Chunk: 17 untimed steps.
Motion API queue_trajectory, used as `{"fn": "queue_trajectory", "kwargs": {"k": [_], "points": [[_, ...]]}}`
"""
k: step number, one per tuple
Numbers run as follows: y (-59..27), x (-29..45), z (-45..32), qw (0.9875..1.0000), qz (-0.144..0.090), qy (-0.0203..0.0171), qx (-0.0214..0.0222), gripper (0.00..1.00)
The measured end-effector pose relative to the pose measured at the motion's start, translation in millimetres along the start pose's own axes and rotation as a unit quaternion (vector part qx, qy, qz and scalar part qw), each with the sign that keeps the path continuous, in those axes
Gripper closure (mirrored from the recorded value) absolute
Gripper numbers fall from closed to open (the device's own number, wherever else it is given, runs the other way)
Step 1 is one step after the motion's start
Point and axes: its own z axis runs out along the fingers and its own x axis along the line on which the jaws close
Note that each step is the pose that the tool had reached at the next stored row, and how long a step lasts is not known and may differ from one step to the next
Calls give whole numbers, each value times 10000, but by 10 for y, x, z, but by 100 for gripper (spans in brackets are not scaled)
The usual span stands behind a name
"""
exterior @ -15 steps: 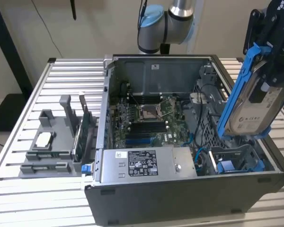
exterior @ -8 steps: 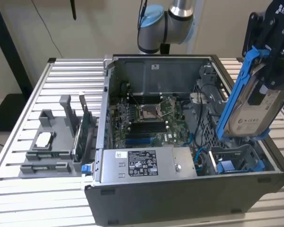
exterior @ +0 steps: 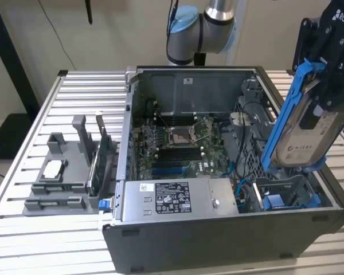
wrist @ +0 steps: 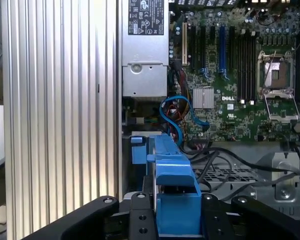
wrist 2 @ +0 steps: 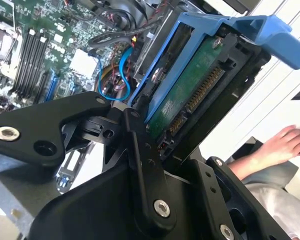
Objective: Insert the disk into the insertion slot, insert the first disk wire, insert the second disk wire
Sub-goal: 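Insert the disk into the insertion slot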
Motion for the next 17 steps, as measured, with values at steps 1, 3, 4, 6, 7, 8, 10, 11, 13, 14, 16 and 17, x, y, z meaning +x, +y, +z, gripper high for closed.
{"fn": "queue_trajectory", "kwargs": {"k": [1, 3, 4, 6, 7, 8, 10, 11, 13, 14, 16, 17], "points": [[-1, 0, 5, 10000, 0, 0, 0, 68], [-2, 0, 13, 10000, 0, 0, 0, 68], [-2, 0, 18, 10000, 0, 0, 0, 68], [-3, 0, 27, 10000, 0, 0, 0, 68], [-4, 0, 31, 10000, 0, -1, 0, 68], [-4, 0, 36, 10000, 0, 0, 0, 68], [-5, 0, 46, 10000, 0, 0, 0, 68], [-5, 0, 52, 10000, 0, 0, 0, 68], [-6, 0, 69, 10000, 0, 0, 0, 68], [-7, 0, 81, 10000, 0, -1, 0, 68], [-10, 3, 106, 10000, 0, -2, 0, 68], [-11, 4, 118, 10000, 0, 0, 0, 68]]}}
